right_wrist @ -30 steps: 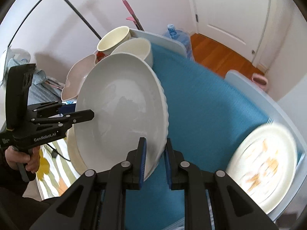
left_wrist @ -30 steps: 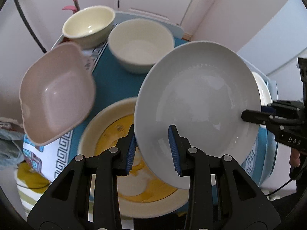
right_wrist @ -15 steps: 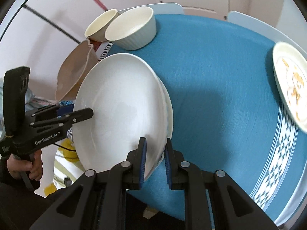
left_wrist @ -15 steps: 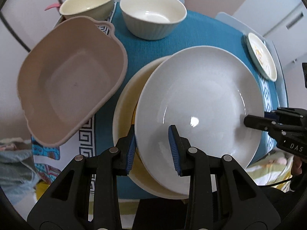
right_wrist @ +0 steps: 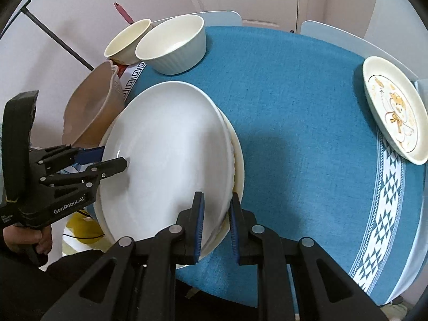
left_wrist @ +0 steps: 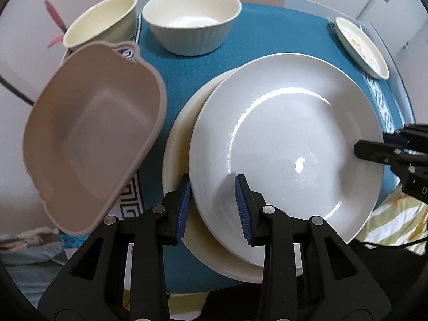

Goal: Organize plates and bowls
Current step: 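Lower the white plate onto the yellow plate and open the right gripper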

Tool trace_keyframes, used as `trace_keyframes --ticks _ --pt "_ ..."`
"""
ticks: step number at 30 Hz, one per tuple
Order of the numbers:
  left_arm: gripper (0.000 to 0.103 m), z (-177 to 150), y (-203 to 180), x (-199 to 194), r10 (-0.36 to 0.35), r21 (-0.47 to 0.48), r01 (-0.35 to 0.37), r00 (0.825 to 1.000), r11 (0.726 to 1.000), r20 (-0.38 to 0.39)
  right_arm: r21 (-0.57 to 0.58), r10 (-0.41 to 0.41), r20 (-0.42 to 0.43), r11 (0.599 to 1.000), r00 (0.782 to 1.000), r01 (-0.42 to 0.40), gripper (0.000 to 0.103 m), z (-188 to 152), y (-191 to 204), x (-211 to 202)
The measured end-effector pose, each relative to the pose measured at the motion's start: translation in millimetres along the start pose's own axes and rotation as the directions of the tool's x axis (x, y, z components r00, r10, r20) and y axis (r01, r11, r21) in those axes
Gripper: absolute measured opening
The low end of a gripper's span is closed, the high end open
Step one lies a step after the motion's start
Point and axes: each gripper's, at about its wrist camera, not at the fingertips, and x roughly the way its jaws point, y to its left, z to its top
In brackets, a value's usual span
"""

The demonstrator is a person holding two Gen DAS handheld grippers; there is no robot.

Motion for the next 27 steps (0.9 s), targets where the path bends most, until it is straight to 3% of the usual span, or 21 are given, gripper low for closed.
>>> trace_keyframes --ticks 6,15,27 --pt "0.030 4 -18 2 0.083 0.079 -0.085 0.996 0.993 0.024 -0.064 -0.101 -0.001 0.993 0.995 0.100 0.016 -3 12 4" --pt "0.030 3 -30 1 0.169 0.118 -0.173 0.984 0.978 0.049 -0.126 -0.148 0.017 0.981 0.989 0.149 0.016 -16 19 1" --pt "0.030 -2 -35 -5 0.190 0.105 -0.195 0.980 0.975 0.061 -0.173 -0.180 0.024 0.968 0.983 0.181 0.016 -17 26 1"
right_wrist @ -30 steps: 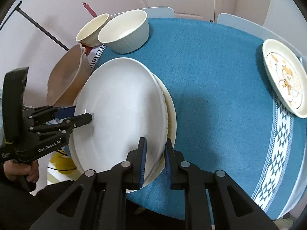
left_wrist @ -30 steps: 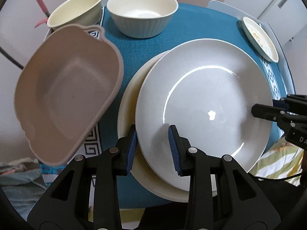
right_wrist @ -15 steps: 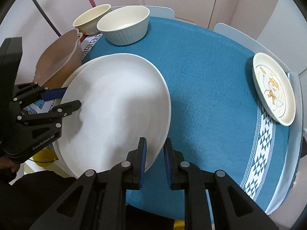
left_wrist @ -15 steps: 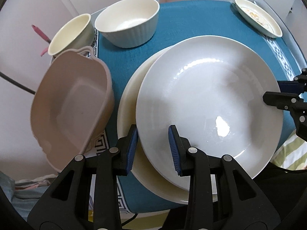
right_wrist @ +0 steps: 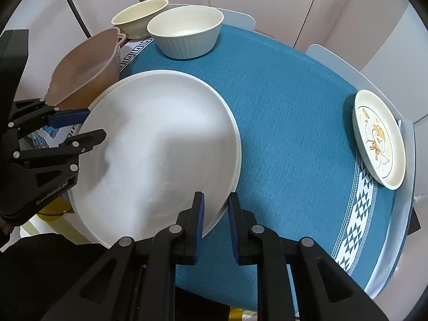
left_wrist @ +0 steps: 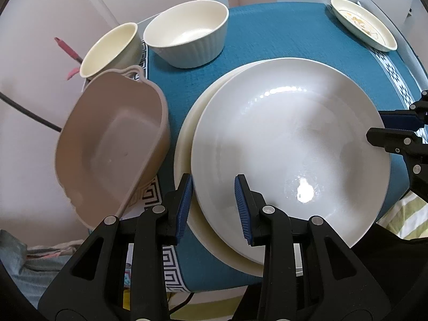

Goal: Organize plates and bowls
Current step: 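Lower the white plate onto the yellow plate and open the right gripper, then reach the right gripper to the small duck plate rim and grasp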

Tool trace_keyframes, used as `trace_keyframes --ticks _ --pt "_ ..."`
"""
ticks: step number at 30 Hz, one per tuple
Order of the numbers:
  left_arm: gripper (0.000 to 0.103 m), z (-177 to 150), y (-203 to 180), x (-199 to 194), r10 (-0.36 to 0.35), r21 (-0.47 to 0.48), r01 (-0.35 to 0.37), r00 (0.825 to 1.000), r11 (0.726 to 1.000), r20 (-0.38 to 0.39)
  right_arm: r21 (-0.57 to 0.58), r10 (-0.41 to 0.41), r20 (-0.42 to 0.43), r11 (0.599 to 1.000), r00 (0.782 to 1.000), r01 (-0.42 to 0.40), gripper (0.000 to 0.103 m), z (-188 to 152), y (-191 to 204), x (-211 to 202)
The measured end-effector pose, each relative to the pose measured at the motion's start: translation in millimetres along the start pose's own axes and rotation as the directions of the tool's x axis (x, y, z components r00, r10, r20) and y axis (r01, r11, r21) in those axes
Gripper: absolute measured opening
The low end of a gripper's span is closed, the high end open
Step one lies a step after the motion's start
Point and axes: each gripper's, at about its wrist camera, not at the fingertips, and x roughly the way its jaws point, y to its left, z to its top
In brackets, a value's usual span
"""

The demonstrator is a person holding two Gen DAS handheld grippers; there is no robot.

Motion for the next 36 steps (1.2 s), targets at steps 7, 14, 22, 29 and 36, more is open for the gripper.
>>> trace_keyframes --ticks 7,14,22,29,36 --pt "0.030 -5 8 -6 0.010 -0.007 -0.010 1.000 1.000 -0.001 -0.007 0.013 0.008 1.000 1.000 -0.012 0.016 1 2 -1" --pt "0.030 -5 10 -6 0.001 -0.015 -0.001 1.000 1.000 0.001 -0.009 0.011 0.009 1.000 1.000 -0.010 0.016 1 1 -2" --pt "0.030 4 21 -29 -0.026 -0.050 0.029 0.998 0.998 0.052 0.027 0.031 0.085 0.999 0.996 -0.033 0.016 4 -8 -24" --pt "0.079 25 31 -78 -0.044 -0.054 0.057 0.976 0.997 0.215 0.132 0.086 0.218 0.984 0.972 -0.117 0.025 4 -26 -57" --pt "0.102 64 14 -116 -0.132 0.051 0.122 0.924 0.991 0.358 0.321 -0.010 0.390 0.939 0.921 -0.127 0.102 -32 -62 -102"
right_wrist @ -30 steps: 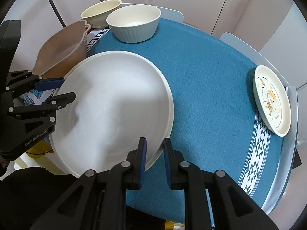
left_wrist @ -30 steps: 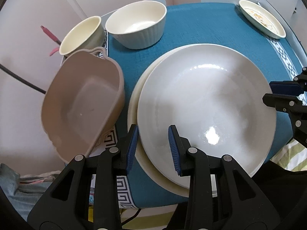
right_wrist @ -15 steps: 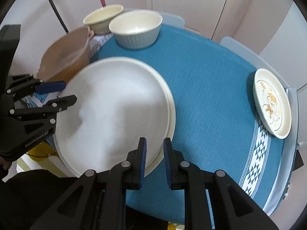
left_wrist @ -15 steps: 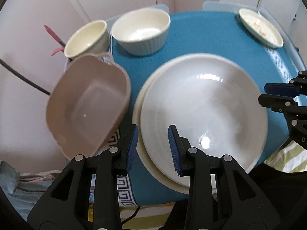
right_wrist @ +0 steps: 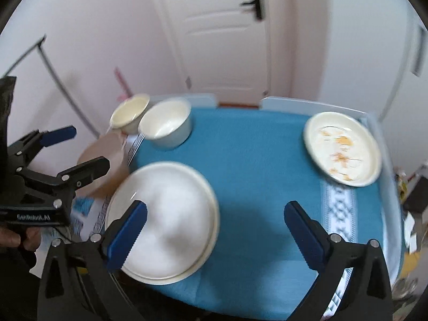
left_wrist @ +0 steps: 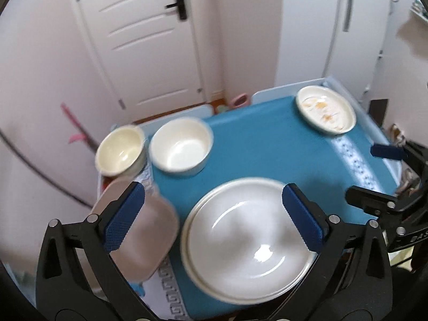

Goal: Organize plates and bowls
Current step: 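Reach the right gripper to the small duck plate rim and grasp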

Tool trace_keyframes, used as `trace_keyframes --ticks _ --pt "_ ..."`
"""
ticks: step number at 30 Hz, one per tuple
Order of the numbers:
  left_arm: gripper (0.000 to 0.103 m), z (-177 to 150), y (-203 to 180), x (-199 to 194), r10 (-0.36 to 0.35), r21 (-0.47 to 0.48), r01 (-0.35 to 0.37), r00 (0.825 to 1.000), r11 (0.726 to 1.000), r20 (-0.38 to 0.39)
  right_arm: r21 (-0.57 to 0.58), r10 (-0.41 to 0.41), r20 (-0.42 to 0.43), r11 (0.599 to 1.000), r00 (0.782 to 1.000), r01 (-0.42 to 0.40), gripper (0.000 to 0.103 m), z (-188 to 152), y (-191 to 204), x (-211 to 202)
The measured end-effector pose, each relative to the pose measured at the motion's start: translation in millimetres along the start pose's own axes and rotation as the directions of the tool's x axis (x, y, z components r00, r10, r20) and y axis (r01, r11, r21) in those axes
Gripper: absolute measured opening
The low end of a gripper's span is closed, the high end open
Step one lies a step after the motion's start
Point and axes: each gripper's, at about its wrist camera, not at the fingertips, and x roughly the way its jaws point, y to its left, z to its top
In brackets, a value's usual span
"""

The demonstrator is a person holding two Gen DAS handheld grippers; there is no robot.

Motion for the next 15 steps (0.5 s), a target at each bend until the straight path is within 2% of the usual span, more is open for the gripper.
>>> trace_keyframes --ticks 2,4,6,8,11,14,15 --pt "0.102 22 -8 1 -0.025 0.026 0.025 1.000 0.999 0.016 0.055 -0.014 0.031 0.998 0.999 0.013 0.102 -2 -14 -14" --pt "0.102 49 -17 -4 -0.043 0.059 0.039 0.997 0.997 0.062 0.095 -0.071 0.072 0.993 0.995 0.064 0.102 -1 -29 -34" --pt "0.102 77 -30 -12 -0.073 0.105 0.060 0.989 0.993 0.131 0.119 -0.115 0.110 0.988 0.987 0.102 0.102 4 -40 -52" --pt "0.103 104 -44 -10 -0.150 0.161 0.124 0.975 0.979 0.164 0.157 -0.149 0.134 0.979 0.980 0.127 0.102 11 -53 -66" --pt "0.102 136 -56 20 -0.313 0.155 0.296 0.944 0.943 0.104 0.248 -0.188 0.069 0.954 0.980 0.165 0.102 21 -82 -69" --pt "0.102 159 -73 70 -0.365 0.118 0.364 0.931 0.924 -0.013 0.304 -0.242 0.081 0.930 0.967 0.207 0.102 22 -102 -71" --pt "0.102 165 -80 87 -0.385 0.116 0.388 0.922 0.914 -0.051 0.334 -0.270 0.092 0.915 0.959 0.225 0.102 24 -113 -70"
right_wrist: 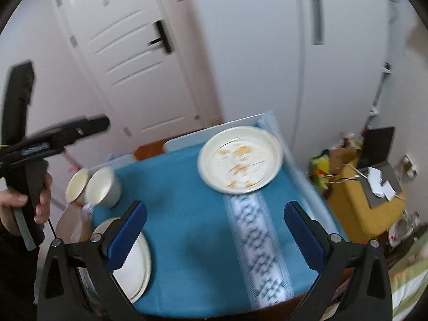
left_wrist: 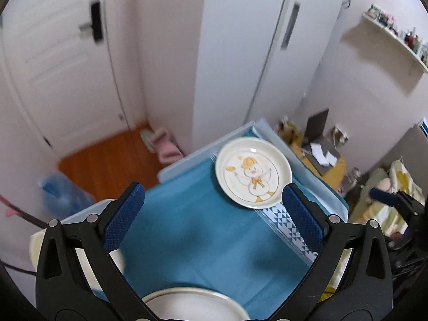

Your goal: Organize plates and bowls

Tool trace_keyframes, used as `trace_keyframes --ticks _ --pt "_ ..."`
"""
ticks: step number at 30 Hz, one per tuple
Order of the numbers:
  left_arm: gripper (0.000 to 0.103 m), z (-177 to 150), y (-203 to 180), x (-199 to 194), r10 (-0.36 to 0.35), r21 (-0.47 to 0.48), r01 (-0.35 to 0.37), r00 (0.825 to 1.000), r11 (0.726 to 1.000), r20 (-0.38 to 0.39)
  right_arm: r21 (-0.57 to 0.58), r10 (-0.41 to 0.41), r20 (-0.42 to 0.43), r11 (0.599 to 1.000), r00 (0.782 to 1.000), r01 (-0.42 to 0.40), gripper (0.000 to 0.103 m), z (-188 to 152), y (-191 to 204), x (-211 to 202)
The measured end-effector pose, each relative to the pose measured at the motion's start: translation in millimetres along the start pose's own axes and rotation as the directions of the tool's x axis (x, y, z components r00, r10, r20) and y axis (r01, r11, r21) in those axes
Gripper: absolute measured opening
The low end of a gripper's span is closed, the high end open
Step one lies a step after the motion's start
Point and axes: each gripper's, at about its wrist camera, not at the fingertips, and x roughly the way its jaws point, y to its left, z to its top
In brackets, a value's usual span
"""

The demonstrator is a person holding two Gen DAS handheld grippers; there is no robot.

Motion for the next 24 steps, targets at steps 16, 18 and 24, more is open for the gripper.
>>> trace_keyframes --ticks 16,18,24 --pt "0.067 11 13 219 -0.140 -0.055 0.130 0.946 0.990 -0.291 0.301 0.091 -0.127 0.953 0.988 -0.049 0.068 7 -99 161" --pt "0.059 8 9 230 -0.137 -0.038 0.132 0.941 0.991 -0.310 0.308 0.082 -0.133 0.951 0.988 -0.037 0.061 7 -102 169" --pt "0.041 8 9 243 -0.131 -0.012 0.134 0.940 0.991 -0.314 0.338 0.065 -0.130 0.941 0.989 -0.017 0.046 10 -109 183"
